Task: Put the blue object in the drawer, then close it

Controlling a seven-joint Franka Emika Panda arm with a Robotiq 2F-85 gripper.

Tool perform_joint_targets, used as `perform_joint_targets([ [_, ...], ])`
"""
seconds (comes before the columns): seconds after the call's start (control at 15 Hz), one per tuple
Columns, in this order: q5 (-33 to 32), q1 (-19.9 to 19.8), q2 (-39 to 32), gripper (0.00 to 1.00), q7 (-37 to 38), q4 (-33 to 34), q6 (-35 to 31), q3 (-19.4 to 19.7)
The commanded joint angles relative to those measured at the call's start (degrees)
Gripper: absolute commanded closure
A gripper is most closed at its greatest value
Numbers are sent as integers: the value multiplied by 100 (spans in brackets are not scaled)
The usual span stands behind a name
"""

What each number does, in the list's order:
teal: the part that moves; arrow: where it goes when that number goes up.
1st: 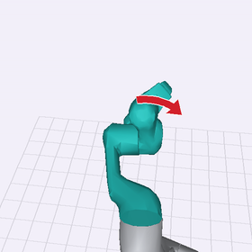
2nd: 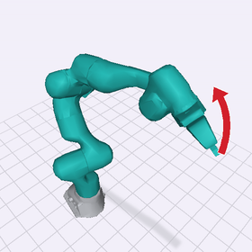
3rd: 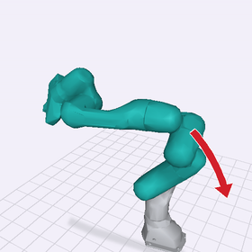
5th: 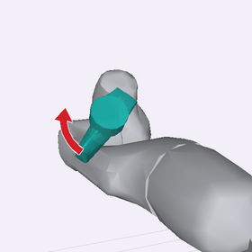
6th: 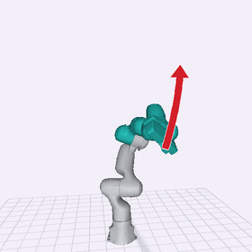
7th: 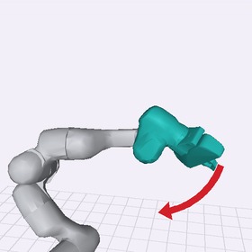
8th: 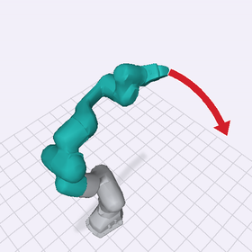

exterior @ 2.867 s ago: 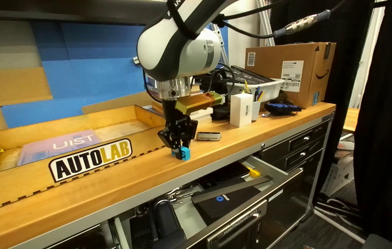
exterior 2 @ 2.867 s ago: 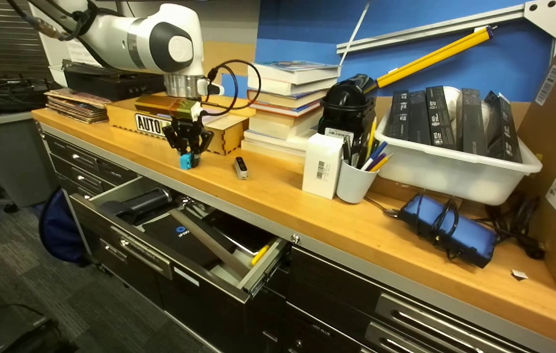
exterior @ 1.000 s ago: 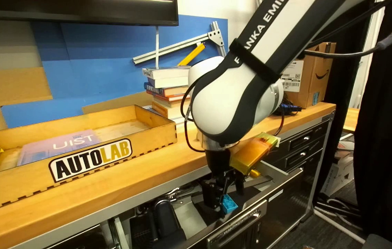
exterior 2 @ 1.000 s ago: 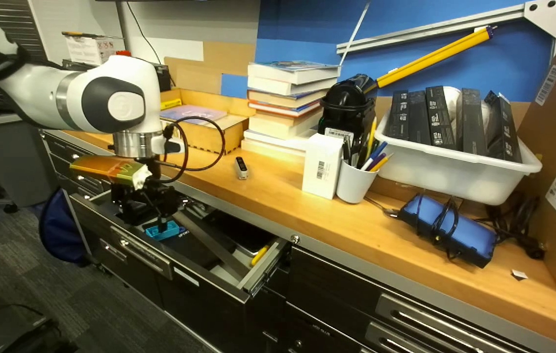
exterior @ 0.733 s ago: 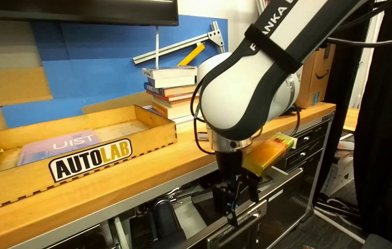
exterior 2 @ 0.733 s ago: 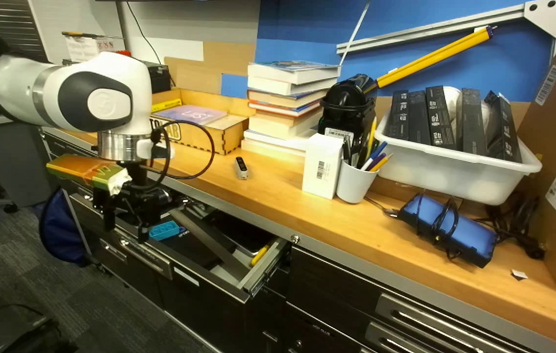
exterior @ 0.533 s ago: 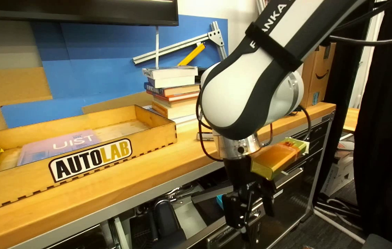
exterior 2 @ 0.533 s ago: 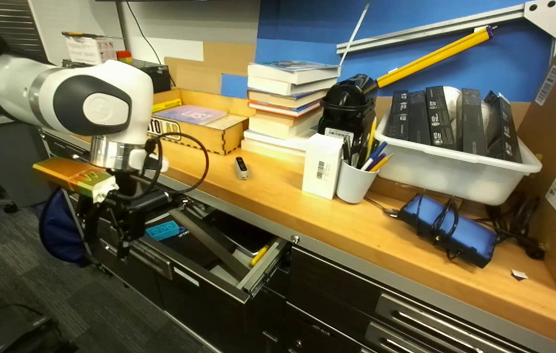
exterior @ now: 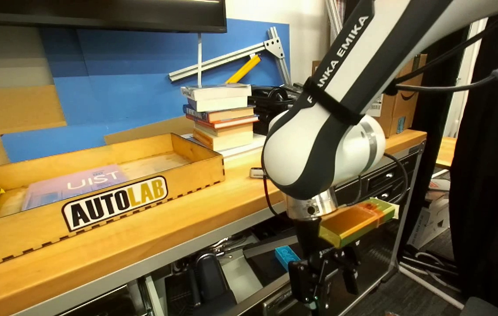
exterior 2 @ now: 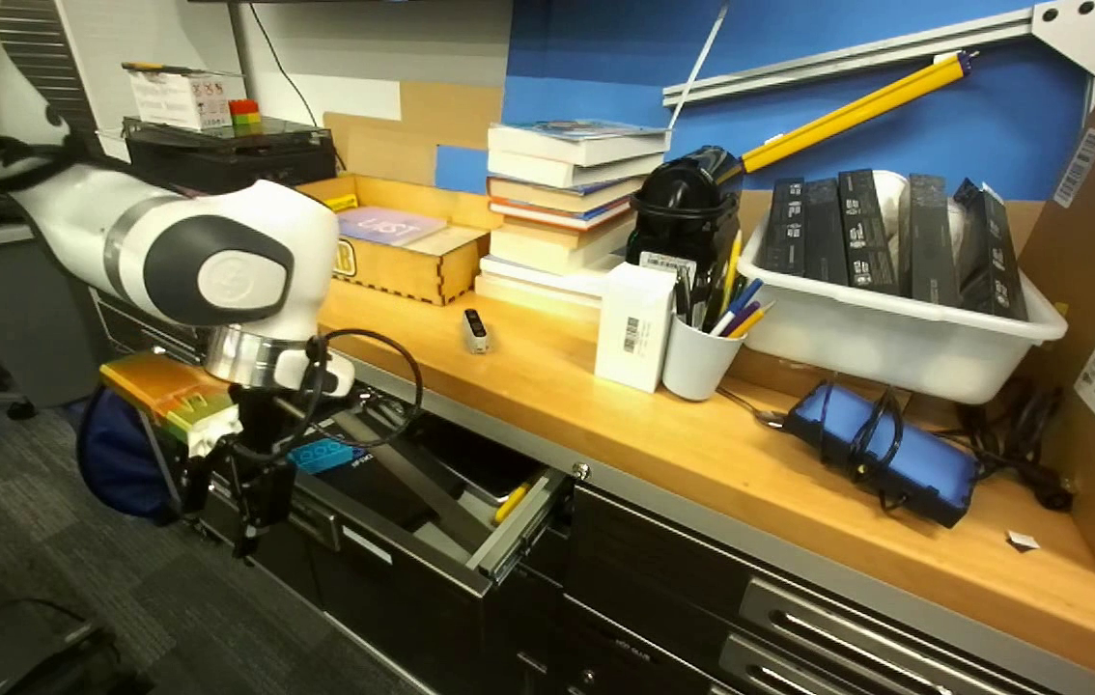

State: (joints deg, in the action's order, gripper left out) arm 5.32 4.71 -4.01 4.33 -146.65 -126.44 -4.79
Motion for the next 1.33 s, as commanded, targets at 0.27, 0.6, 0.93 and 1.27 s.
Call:
perform_joint_targets([
  [0.27,520,24,-428,0,1226,-38,-1821,62],
  [0.6,-275,180,-601,0,2749,302,-2577,321],
  [0.93,-1947,420,-815,0,4734,969,-2583,914],
  [1.27,-2499,525,-1132,0,5595,1289,-2446,1026],
])
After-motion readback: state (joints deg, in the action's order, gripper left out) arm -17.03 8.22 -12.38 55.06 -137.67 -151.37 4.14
